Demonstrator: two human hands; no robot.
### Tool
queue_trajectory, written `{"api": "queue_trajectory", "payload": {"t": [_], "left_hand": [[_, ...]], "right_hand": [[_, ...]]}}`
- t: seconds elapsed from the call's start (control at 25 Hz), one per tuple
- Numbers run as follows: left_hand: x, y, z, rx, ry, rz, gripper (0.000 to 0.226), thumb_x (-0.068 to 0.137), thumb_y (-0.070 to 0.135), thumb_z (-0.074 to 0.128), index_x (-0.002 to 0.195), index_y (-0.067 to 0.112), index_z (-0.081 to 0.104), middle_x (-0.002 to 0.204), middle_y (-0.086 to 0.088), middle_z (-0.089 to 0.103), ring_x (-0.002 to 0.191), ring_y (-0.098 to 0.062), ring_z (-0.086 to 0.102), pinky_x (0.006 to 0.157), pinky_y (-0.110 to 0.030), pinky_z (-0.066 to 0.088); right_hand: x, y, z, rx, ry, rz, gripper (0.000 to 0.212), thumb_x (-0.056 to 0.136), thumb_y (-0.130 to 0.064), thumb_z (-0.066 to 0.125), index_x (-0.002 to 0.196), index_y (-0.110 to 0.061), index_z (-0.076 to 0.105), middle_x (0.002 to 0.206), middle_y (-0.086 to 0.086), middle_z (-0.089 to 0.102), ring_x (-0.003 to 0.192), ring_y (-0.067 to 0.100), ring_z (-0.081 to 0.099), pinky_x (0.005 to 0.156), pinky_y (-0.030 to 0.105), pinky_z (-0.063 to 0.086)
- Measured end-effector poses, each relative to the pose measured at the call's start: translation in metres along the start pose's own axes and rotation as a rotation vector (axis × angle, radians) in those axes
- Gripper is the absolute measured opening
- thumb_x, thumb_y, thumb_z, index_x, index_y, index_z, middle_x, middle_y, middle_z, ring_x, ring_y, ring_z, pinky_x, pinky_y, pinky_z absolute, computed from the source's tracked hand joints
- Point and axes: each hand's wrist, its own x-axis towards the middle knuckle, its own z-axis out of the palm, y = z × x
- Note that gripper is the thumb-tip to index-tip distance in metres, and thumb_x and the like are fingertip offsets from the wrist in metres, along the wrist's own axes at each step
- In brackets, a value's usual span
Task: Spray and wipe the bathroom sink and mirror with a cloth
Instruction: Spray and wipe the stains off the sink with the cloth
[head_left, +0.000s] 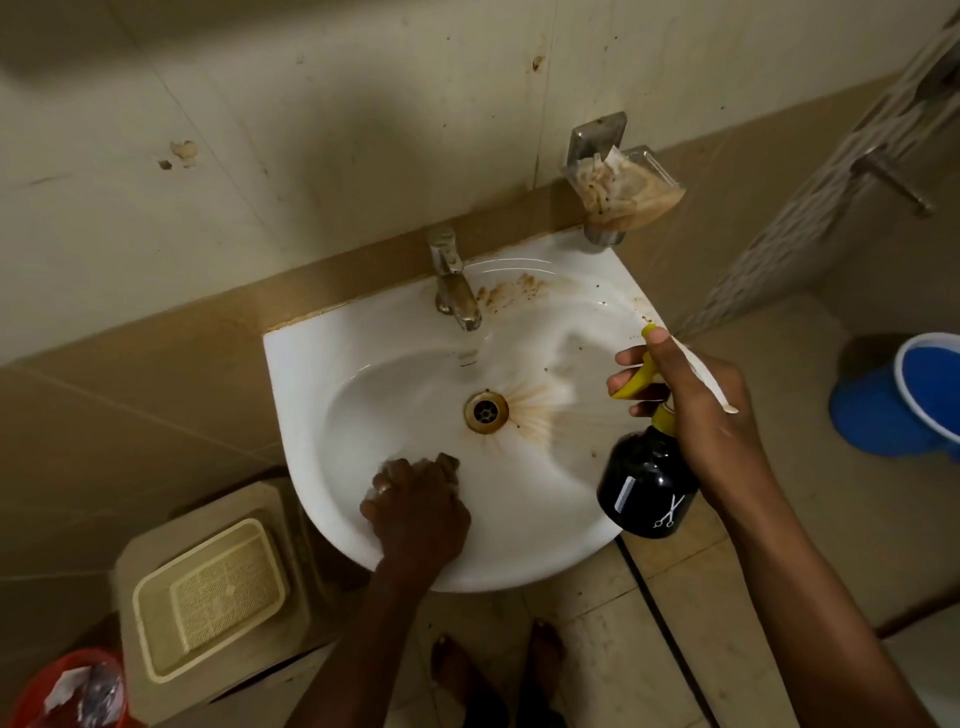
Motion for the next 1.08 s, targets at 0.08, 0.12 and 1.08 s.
{"api": "queue_trajectory", "payload": {"t": [0.08, 0.12, 1.08], "left_hand": [[-0.009, 0.031, 0.004, -0.143, -0.147, -0.025, 0.047, 0.096, 0.043, 0.045, 0.137, 0.019, 0.047, 0.139, -0.013, 0.041, 0.127, -0.039, 0.043, 0.100, -0.049, 0.039], [-0.010, 0.044, 0.006, -0.227, -0.200, -0.045, 0.047, 0.097, 0.042, 0.045, 0.139, 0.020, 0.044, 0.140, -0.012, 0.039, 0.130, -0.039, 0.040, 0.103, -0.049, 0.037], [0.072, 0.079, 0.038, -0.394, 0.178, -0.277, 0.071, 0.088, 0.026, 0.067, 0.149, 0.010, 0.035, 0.153, -0.020, 0.017, 0.138, -0.047, 0.033, 0.100, -0.059, 0.043]], "right_hand": [[0.002, -0.002, -0.009, -0.005, 0.016, 0.005, 0.042, 0.103, -0.046, 0.056, 0.090, -0.014, 0.080, 0.085, 0.010, 0.081, 0.090, 0.040, 0.075, 0.083, 0.053, 0.060], [0.003, -0.003, -0.014, -0.008, 0.026, 0.007, 0.042, 0.103, -0.046, 0.056, 0.090, -0.015, 0.080, 0.085, 0.010, 0.081, 0.089, 0.039, 0.075, 0.084, 0.053, 0.060], [0.007, 0.011, -0.014, 0.000, -0.001, 0.013, 0.041, 0.103, -0.041, 0.056, 0.085, -0.013, 0.080, 0.085, 0.006, 0.081, 0.085, 0.033, 0.074, 0.071, 0.036, 0.058]]}}
